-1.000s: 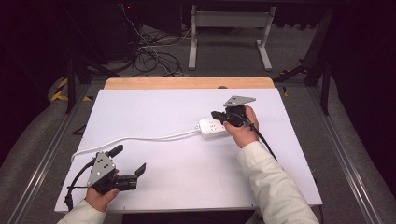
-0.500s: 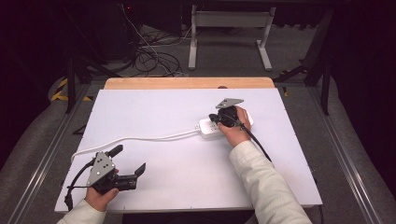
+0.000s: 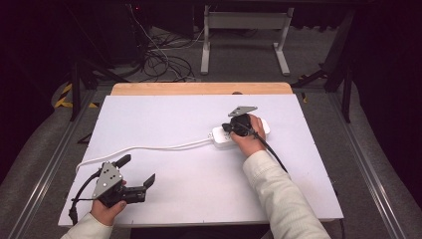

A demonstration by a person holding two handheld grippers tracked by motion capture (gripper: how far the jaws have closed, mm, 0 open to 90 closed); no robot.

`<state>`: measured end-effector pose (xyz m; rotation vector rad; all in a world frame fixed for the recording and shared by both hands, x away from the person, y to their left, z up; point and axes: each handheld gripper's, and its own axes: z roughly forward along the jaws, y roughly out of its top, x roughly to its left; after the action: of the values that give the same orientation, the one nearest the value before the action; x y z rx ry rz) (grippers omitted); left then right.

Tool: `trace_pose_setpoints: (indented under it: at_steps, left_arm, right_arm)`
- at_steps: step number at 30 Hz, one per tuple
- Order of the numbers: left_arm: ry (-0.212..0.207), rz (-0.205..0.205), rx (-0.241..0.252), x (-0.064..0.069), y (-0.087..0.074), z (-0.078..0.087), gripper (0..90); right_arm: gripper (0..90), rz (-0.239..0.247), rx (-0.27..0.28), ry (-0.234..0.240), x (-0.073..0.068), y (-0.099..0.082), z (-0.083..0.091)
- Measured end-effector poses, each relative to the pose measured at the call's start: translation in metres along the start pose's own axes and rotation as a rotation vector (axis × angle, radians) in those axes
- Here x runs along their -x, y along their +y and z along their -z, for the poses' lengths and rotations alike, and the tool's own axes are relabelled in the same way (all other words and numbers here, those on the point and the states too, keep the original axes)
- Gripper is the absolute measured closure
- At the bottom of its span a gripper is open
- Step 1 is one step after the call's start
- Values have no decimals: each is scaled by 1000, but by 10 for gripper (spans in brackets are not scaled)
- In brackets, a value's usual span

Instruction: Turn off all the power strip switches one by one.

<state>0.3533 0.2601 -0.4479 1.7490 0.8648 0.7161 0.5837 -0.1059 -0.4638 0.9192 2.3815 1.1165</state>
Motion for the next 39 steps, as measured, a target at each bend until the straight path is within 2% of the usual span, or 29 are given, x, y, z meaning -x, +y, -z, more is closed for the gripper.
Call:
trace_pose_setpoints:
  at_steps: [10,14,17,25,27,28,29,32,34,35,39]
  left_arm:
    - [-1,3,0,0,0,1,31]
    - [0,0,-1,0,0,1,31]
    - [0,7,-1,0,0,1,31]
    - [0,6,3,0,0,1,31]
    - [0,8,2,0,0,1,31]
    - [0,9,3,0,0,1,31]
    - [2,11,3,0,0,1,31]
    - [2,8,1,-1,0,0,31]
    - [3,8,3,0,0,0,31]
    - [2,7,2,0,0,1,31]
    - [3,10,2,0,0,0,31]
  right_arm:
    - [900,-58,0,10,2,0,-1]
    - [900,-48,-1,6,1,0,-1]
    - [900,-30,-8,-16,-2,1,-1]
    - [900,-56,-12,-17,-3,1,-2]
    - [900,-37,-14,-14,-3,2,0]
    - [900,-9,-11,-24,-3,4,2]
    - [900,11,12,-39,-3,5,4]
    - [900,-30,99,-34,2,10,14]
    - [900,-40,98,-49,7,11,19]
    - [900,-45,74,-67,11,9,22]
    - [900,-62,59,-83,19,4,26]
